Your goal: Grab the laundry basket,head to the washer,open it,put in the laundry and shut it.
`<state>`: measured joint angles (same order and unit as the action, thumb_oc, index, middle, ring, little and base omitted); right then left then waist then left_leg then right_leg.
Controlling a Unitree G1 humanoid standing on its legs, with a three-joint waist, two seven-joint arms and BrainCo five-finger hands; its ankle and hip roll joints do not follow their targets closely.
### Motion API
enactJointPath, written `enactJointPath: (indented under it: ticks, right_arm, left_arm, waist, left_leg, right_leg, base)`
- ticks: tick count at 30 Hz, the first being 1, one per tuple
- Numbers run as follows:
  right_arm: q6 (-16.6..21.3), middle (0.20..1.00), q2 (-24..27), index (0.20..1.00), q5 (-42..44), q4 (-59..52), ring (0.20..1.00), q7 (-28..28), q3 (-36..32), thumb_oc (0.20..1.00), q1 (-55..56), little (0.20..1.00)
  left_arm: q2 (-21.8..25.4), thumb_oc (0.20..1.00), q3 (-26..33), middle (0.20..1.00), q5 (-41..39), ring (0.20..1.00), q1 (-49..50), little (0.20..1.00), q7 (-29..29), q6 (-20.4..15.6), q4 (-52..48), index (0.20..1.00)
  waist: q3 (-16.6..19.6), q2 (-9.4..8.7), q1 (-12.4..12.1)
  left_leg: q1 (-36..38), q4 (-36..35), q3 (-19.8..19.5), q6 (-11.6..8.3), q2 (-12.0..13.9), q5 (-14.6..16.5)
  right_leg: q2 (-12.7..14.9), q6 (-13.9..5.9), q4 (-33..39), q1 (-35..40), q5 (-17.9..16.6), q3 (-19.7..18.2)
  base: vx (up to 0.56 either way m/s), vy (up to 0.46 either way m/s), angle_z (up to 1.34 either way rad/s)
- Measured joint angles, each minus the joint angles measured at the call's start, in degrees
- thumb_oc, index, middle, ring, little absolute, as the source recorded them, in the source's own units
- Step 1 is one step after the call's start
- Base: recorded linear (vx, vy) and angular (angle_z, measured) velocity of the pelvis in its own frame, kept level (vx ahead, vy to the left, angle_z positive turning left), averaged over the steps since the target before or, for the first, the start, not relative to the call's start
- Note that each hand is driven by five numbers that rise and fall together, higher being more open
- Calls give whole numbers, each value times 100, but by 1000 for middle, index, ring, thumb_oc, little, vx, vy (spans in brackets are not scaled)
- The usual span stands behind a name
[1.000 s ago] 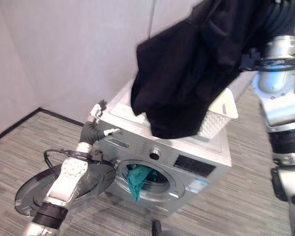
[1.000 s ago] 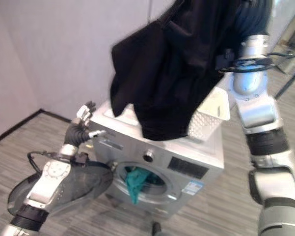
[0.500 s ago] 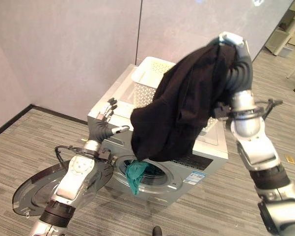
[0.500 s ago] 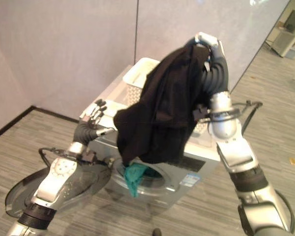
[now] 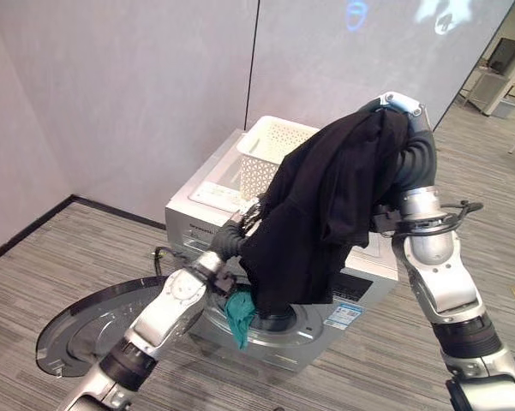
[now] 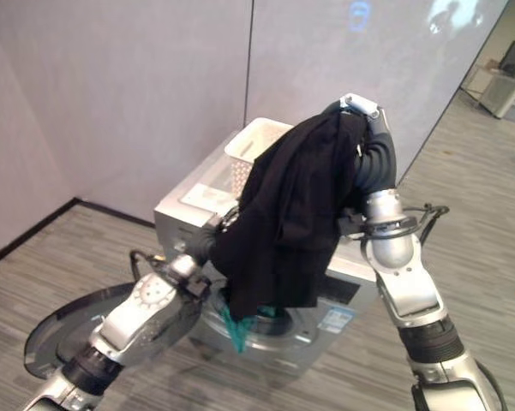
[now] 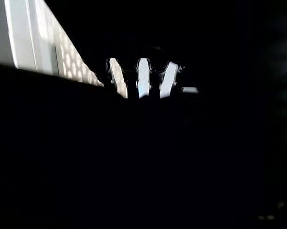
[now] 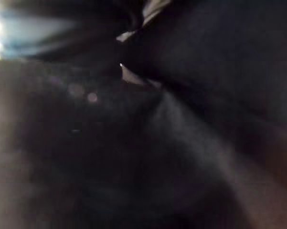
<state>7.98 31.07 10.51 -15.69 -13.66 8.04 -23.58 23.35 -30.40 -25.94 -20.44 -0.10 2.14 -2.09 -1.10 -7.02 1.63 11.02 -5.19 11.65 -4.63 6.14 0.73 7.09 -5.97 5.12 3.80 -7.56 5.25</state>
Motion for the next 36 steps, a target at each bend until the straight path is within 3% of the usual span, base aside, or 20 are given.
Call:
enactJointPath:
  ticks: [2, 8, 14, 24, 28, 36]
  right_arm:
    - [-57, 200, -126, 200, 0, 6, 200, -3, 55, 200, -54, 200]
    - [-183, 200, -127, 200, -2, 93, 200, -249, 167, 200, -360, 200]
    - [-224, 200, -127, 200, -10, 187, 200, -401, 240, 200, -570, 200]
    - [-328, 200, -144, 200, -7, 287, 200, -625, 237, 200, -598, 200]
    - [-324, 200, -361, 200, 0, 279, 200, -635, 221, 200, -564, 200]
    - [-319, 200, -804, 200, 122, 311, 200, -787, 393, 200, -555, 200]
  left_arm:
    - [-141, 1000, -198, 1000, 27, 1000, -688, 1000, 20, 121, 777, 1000]
    - [-798, 1000, -479, 1000, 67, 1000, -1668, 1000, 383, 181, 1745, 1000]
    - [-1342, 1000, -675, 1000, -345, 1000, -1877, 1000, 621, 180, 2136, 1000]
    - [-1450, 1000, -661, 1000, -958, 1000, -1855, 1000, 892, 172, 2102, 1000]
    - [-1384, 1000, -570, 1000, -1215, 1000, -1584, 1000, 1073, 131, 1406, 1000]
    - [-1746, 1000, -592, 1000, -1768, 1000, -1146, 1000, 1262, -270, 1259, 1000]
  waist:
    - [8, 13, 32]
    - [53, 91, 275]
    - [84, 147, 374]
    - [83, 146, 377]
    - [74, 131, 367]
    - [2, 9, 351]
  left_leg:
    - [-17, 0, -3, -6, 0, -26]
    - [-4, -1, 13, -14, -29, -37]
    - [10, -1, 2, 8, -87, -43]
    - [25, -30, -3, 35, -73, -34]
    - [18, -31, -11, 31, -74, -37]
    - [19, -7, -17, 18, -83, -45]
  right_leg:
    - [0, -6, -8, -6, -36, 3]
    - [28, -37, -10, -36, -58, -4]
    - [90, -53, -12, -2, -67, 11]
    - [100, -79, -9, 31, -45, 20]
    - [99, -80, -10, 33, -49, 41]
    - [104, -82, -12, 35, -53, 94]
  base:
    - [-49, 5, 0]
    - [-43, 7, -2]
    - [-8, 10, 2]
    - [0, 0, 0]
    - [-4, 0, 1]
    - [-6, 1, 2]
